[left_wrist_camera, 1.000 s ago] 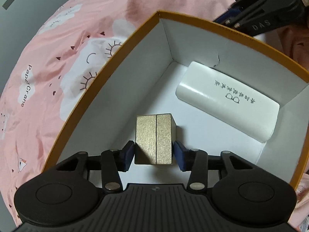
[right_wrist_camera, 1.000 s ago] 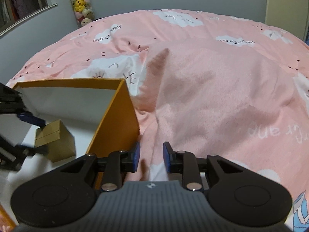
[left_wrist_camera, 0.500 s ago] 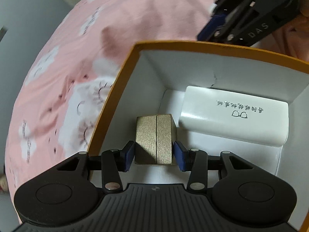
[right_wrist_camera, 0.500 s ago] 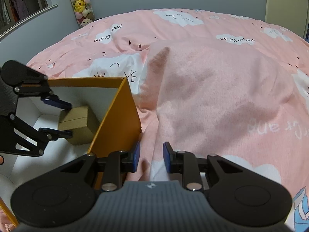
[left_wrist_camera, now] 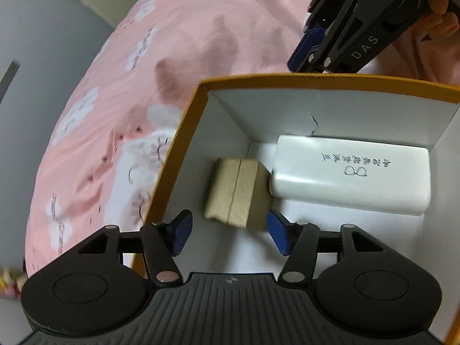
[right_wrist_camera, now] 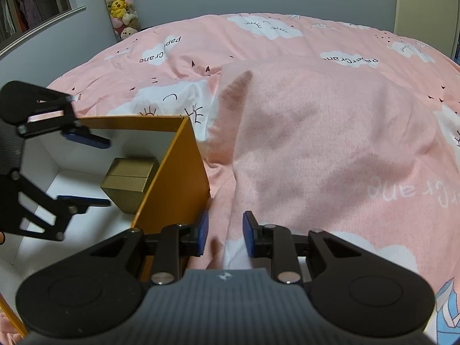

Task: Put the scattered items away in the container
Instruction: 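Lower the tan cardboard box into the shoebox beside the white box, open left gripper, then grasp the Vaseline tube with the left gripper while the right gripper grasps the pink pouch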

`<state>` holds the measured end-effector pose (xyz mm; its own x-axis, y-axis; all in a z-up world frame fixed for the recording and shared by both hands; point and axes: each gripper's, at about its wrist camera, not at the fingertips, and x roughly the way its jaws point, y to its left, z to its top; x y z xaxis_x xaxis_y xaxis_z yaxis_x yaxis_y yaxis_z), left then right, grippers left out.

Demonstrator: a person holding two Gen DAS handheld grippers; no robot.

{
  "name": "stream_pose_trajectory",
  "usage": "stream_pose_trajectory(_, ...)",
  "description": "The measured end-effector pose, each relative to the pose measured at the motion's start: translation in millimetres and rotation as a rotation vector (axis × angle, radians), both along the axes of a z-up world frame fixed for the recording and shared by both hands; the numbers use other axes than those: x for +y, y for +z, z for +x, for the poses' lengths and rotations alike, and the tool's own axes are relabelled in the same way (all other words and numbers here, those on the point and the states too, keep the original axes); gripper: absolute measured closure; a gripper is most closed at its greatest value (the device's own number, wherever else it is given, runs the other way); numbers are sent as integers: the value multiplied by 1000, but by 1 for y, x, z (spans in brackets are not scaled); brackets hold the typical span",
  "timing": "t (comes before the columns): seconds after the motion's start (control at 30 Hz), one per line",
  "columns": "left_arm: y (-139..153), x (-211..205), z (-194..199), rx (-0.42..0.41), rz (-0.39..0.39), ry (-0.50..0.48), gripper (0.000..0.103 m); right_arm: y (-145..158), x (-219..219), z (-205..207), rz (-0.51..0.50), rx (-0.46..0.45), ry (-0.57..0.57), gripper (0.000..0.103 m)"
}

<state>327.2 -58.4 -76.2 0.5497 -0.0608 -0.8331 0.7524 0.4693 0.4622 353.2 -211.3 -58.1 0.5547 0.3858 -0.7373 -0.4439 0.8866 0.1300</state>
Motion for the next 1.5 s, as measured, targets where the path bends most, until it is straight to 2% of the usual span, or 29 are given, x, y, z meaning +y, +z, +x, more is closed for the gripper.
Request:
stream_pose_trajectory(0.03,0,3,0,17,-16,27,37,0,0,-1,-6,-1,6,74)
stream_pose_trajectory(0.1,-2,6,1,47,-50,77,50,1,2,-3,-29,-3,22,74)
stream_pose_trajectory(0.13,-3,7,3,57,-63,94,60,1,2,-3,-40,-3,31,75)
stream_pose_trajectory(0.23,-6,9,9,55,-101,134,64,0,3,-5,-71,3,60,75)
stream_pose_trajectory(0.33,-9,6,15,74,-126,124,69,-1,3,-5,-84,12,79,75)
stream_pose_trajectory(0.77,-13,-17,24,87,-181,68,73,-6,7,-3,-118,25,78,75)
stream_pose_trajectory(0.97,-14,-15,26,97,-177,94,73,-6,7,-3,-122,27,74,75)
stream_pose_trajectory(1.07,-9,-11,21,76,-161,119,73,-5,6,-4,-123,24,72,75)
stream_pose_trajectory(1.3,29,9,-13,36,-199,212,73,3,1,-8,-94,19,28,69)
stream_pose_trajectory(1.4,54,19,-34,7,-226,251,72,18,3,-18,-112,-38,0,61)
stream_pose_trajectory(1.5,80,29,-56,-30,-267,300,72,40,9,-34,-133,-112,-3,61)
